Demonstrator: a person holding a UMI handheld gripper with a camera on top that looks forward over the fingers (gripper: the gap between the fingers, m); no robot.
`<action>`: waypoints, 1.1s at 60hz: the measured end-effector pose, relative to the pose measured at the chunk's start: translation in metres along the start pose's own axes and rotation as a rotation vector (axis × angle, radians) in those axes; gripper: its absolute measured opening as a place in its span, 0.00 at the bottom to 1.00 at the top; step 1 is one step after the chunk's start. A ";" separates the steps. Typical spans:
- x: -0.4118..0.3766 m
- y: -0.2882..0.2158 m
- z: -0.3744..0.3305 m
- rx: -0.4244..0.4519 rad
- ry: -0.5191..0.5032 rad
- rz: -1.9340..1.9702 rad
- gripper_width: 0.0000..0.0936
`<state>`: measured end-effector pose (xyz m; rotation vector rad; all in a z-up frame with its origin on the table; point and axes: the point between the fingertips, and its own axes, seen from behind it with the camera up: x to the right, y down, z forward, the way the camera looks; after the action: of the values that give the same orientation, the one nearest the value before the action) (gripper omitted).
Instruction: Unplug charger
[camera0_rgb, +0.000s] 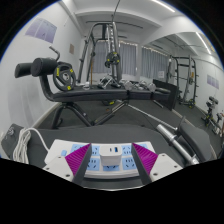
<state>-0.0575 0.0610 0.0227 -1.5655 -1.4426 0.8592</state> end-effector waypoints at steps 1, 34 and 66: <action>0.000 0.000 0.001 0.002 -0.001 0.000 0.88; 0.025 -0.122 -0.037 0.133 -0.029 0.049 0.18; 0.172 -0.037 -0.034 -0.113 0.089 -0.020 0.20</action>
<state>-0.0238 0.2281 0.0785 -1.6492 -1.4623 0.6973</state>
